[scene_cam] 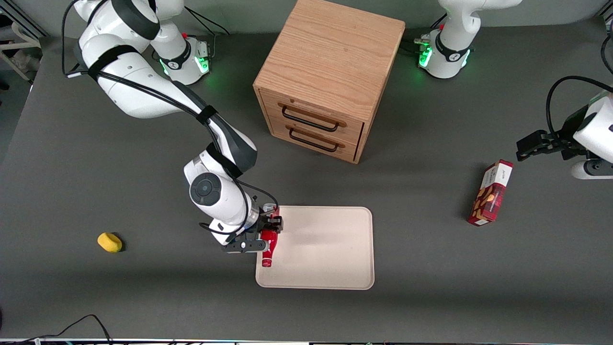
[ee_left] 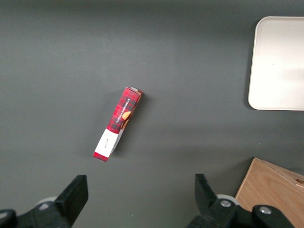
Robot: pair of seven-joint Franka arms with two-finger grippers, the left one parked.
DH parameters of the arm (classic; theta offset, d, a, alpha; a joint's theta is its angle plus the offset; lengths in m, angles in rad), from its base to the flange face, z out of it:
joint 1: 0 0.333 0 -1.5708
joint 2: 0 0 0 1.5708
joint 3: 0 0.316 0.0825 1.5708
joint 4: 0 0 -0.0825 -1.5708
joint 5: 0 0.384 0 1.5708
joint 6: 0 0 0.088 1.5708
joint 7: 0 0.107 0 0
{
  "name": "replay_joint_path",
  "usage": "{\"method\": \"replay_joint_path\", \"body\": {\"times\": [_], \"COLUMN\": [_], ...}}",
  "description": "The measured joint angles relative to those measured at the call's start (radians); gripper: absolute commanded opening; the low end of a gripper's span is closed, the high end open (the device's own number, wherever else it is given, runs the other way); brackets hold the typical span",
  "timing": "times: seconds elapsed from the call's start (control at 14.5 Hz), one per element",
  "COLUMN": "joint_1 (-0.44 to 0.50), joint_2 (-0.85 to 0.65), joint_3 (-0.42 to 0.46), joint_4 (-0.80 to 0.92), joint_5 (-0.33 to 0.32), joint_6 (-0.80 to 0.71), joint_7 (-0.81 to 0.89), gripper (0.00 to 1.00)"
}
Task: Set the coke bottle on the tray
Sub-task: 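Lift the bottle and carry it over the cream tray, then lower the bottle onto the tray and open the right gripper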
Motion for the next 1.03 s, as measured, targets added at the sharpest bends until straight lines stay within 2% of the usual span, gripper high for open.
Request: {"method": "replay_joint_path", "body": {"times": [0.14,0.28,0.55,0.76,0.83,0.96,1.03], "joint_1": [0.000,0.000,0.001,0.001,0.001,0.001,0.001], "joint_2": [0.018,0.034,0.055,0.071,0.076,0.081,0.084], "joint_3": [0.000,0.000,0.000,0.000,0.000,0.000,-0.001], "joint_4": [0.002,0.004,0.007,0.008,0.008,0.008,0.008], "joint_5": [-0.054,-0.078,-0.082,-0.082,-0.083,-0.083,-0.083], "joint_6": [0.003,0.006,0.054,0.073,0.078,0.092,0.101], "joint_7": [-0.002,-0.002,-0.003,-0.003,-0.003,-0.003,-0.003], "gripper": [0.06,0.08,0.09,0.16,0.25,0.48,0.56]}}
